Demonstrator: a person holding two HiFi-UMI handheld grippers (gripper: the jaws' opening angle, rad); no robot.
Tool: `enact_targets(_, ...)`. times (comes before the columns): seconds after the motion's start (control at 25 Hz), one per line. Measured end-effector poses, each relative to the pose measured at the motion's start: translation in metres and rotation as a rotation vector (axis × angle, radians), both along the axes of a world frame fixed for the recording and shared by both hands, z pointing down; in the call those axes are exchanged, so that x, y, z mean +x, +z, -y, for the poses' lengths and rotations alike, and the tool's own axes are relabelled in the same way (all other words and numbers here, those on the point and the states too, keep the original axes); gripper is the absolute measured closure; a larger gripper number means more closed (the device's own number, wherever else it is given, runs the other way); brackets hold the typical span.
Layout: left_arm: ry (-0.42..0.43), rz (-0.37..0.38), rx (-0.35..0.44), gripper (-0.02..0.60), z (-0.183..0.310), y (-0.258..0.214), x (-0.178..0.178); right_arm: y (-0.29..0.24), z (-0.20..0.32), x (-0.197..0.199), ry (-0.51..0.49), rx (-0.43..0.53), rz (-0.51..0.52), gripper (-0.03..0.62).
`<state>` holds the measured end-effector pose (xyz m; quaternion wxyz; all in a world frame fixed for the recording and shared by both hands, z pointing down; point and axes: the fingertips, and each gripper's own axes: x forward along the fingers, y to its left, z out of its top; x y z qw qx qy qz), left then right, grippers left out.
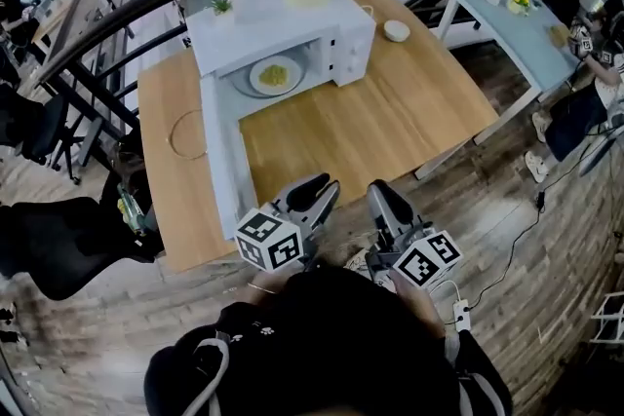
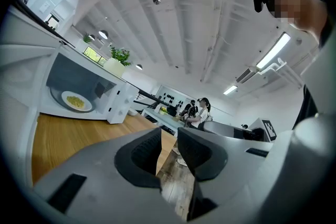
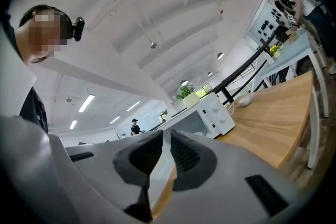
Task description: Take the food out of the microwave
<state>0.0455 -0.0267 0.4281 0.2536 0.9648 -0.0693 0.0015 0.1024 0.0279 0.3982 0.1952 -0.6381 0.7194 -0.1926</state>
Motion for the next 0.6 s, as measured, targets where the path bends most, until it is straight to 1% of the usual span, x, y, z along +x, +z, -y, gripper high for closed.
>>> enact_targets(0.2,-0.066,0.001,-0.039,0.506,0.017,0.009,-0.002,0.007,0.031,0.003,-0.079,-0.011,0.021,0.543)
enact_targets(0.28,-0.096,0.004,-0.042,0.506,0.026,0.014,0.001,0.012,0.047,0.006,-0.121,-0.014,0.035,0.541)
enact_targets(0.48,-0.214,0.009,-0.072,0.506,0.06,0.02,0.009,0.014,0.09,0.02,-0.226,-0.027,0.041,0.534)
enact_targets(0.6,-0.282,0.011,-0.091,0.506,0.081,0.022,0.016,0.012,0.114,0.035,-0.271,-0.028,0.047,0.533)
